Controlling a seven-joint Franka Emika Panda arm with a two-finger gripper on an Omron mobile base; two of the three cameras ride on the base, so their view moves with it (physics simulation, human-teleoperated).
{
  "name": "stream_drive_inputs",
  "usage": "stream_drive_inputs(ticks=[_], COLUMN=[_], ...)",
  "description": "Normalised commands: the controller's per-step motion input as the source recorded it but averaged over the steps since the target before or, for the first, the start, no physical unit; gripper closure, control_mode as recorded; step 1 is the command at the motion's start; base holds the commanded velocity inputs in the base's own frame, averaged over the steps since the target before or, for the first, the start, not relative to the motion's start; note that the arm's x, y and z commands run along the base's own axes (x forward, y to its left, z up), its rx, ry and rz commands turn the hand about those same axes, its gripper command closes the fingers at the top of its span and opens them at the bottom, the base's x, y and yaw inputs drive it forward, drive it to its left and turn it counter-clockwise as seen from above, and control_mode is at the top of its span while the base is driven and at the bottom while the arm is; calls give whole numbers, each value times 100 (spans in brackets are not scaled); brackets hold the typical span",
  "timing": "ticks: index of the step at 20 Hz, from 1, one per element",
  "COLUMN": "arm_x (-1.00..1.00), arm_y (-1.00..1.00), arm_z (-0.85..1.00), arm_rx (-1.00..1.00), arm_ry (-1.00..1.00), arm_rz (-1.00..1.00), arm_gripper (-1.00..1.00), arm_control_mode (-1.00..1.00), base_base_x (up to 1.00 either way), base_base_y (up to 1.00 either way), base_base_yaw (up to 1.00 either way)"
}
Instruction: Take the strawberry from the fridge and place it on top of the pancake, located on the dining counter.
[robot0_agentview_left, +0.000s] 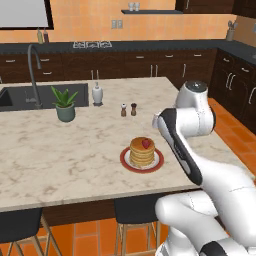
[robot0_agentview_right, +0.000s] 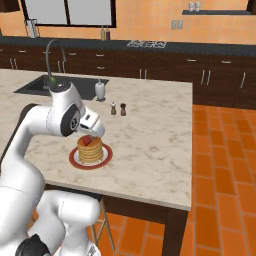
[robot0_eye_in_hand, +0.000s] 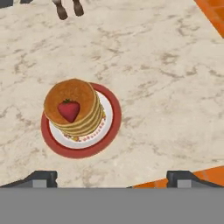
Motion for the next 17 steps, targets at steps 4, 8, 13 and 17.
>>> stream_drive_inputs(ticks=[4,8,13,17], arm_x=[-54,-49,-65,-68], arm_y=[-44,-21,-1,0], arm_z=[99,76,56,46], arm_rx=[0,0,0,0], arm_ry=[-26,-19,-15,-11], arm_rz=[-7,-2,0,0], arm_gripper=[-100,-100,-100,-100], arm_control_mode=[-100,-100,-100,-100], base_base_x=[0,0,0,0], base_base_y=[0,0,0,0], base_base_yaw=[0,0,0,0])
